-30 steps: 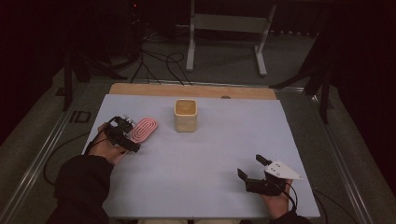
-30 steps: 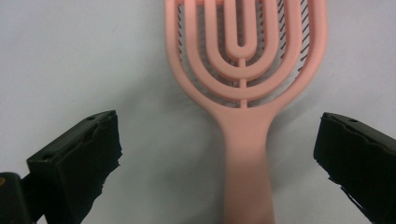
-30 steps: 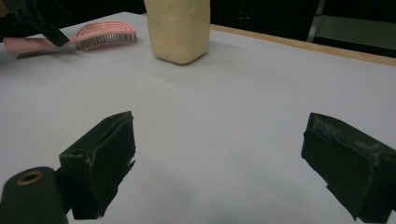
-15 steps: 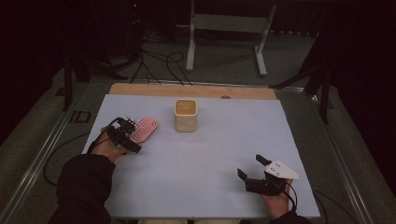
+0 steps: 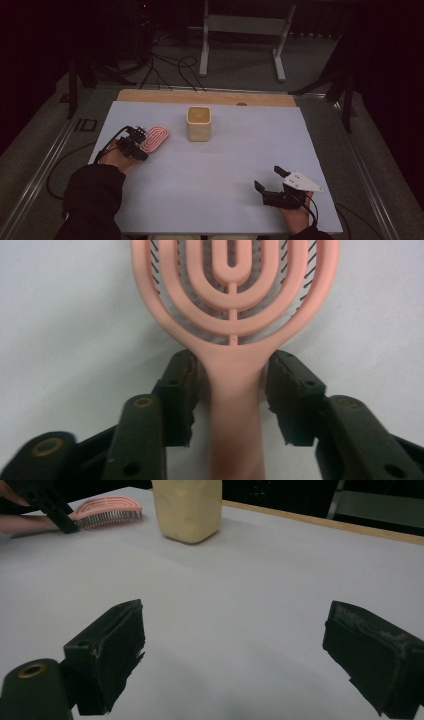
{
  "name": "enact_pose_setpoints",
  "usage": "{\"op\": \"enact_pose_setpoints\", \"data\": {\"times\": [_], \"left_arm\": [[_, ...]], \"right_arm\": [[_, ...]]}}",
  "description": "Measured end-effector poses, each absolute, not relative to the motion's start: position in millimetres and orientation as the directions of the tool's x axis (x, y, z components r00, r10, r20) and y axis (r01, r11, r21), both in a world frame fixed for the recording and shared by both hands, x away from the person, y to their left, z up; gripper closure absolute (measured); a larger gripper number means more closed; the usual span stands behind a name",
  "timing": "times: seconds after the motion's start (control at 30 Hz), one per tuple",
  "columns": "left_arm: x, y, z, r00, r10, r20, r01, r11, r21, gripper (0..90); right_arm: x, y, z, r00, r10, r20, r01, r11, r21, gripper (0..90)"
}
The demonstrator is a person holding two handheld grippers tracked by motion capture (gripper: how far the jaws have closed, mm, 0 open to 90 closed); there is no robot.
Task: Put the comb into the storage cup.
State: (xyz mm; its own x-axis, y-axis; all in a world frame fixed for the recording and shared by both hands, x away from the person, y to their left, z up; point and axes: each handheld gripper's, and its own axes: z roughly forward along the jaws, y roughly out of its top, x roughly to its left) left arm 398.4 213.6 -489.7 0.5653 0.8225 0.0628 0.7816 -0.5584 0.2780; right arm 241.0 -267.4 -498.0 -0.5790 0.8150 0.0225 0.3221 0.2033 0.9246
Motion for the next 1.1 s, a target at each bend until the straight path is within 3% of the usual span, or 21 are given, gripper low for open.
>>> {"op": "enact_pose_setpoints", "data": {"times": [0.3, 0.67, 1.1], "left_arm": [[400.1, 216.7, -490.7, 0.539, 0.842, 0.008, 0.811, -0.522, 0.265, 65.6], [399.7, 214.7, -490.0, 0.549, 0.836, 0.017, 0.807, -0.535, 0.251, 70.2], [397.5, 218.2, -489.1, 0.54, 0.842, -0.001, 0.81, -0.519, 0.275, 70.7]], "right_arm": [[241.3, -267.4, -498.2, -0.58, 0.814, 0.024, 0.324, 0.203, 0.924, 9.6], [241.2, -267.4, -498.1, -0.579, 0.815, 0.022, 0.323, 0.205, 0.924, 9.6], [241.4, -267.3, -498.2, -0.579, 0.815, 0.02, 0.324, 0.207, 0.923, 9.6]]}}
